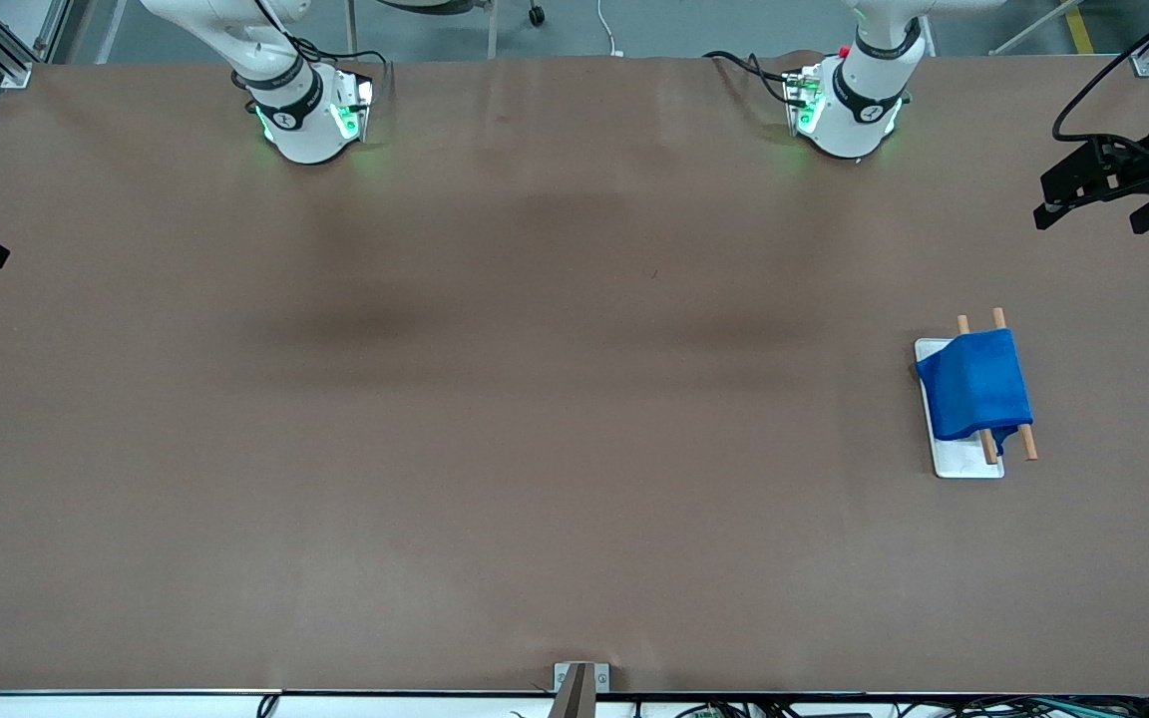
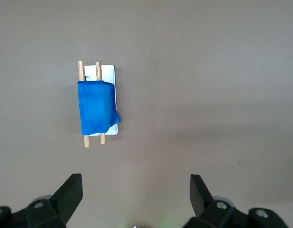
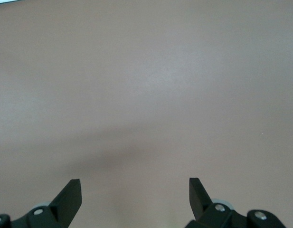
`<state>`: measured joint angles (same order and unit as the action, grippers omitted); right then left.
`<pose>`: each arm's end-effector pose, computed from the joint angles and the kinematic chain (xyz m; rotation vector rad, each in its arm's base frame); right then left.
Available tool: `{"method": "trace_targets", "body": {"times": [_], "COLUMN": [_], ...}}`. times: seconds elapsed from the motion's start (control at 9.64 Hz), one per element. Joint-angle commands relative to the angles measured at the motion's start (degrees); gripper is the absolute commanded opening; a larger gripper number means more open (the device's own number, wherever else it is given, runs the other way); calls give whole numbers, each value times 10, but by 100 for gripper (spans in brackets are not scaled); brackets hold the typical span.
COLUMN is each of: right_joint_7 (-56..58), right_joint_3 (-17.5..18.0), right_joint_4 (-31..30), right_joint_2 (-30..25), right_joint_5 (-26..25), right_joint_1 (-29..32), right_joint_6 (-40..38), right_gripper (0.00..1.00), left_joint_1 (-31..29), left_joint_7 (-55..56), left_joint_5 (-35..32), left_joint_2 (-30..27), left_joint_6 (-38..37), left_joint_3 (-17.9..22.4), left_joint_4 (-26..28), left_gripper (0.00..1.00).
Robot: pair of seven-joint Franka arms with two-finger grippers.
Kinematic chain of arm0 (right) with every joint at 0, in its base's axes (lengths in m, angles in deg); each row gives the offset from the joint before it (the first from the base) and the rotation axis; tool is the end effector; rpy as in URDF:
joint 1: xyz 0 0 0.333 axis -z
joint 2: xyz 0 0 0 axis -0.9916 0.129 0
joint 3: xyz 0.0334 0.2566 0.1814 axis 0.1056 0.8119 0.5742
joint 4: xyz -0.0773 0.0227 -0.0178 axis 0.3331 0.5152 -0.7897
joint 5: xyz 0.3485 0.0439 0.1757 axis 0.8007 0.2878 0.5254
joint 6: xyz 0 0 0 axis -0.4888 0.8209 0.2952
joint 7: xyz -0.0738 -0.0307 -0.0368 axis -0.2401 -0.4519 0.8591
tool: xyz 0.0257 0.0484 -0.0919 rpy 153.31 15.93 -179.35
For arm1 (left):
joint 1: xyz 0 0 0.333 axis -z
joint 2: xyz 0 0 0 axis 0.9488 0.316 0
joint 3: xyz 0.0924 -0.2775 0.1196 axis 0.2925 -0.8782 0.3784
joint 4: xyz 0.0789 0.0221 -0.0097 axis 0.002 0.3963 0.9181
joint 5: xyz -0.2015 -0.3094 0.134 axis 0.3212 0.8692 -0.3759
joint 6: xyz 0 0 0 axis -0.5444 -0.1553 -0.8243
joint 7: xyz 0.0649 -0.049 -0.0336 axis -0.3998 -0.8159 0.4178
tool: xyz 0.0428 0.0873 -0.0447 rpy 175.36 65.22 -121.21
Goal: Right arm passes towel to left arm to hang
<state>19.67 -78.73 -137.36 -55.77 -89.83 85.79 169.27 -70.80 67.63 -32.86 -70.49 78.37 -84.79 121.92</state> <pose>0.5398 -0.0716 0.6626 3.1051 -0.2718 0.0483 0.5282 -0.0313 0.6727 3.1052 -0.0741 0.0219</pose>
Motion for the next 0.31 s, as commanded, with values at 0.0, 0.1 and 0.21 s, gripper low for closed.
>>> {"method": "trace_targets", "body": {"times": [0.0,0.1,0.21], "right_joint_7": [4,4,4], "right_joint_3": [0,0,0], "right_joint_4": [-10,-11,-11], "right_joint_2": [-7,-7,-7], "right_joint_5": [-9,-8,-8], "right_joint_1": [0,0,0], "right_joint_6": [4,5,4], "right_gripper": [100,100,100], "left_joint_1": [-3,-3,-3], "left_joint_7": [-4,-4,-4], "left_joint_5": [-13,-13,-18], "left_joint_2": [11,11,11], "left_joint_6": [-11,-11,-11], "left_joint_3": [-3,-3,-4], "left_joint_4": [2,2,1], "left_gripper": [100,100,100]}}
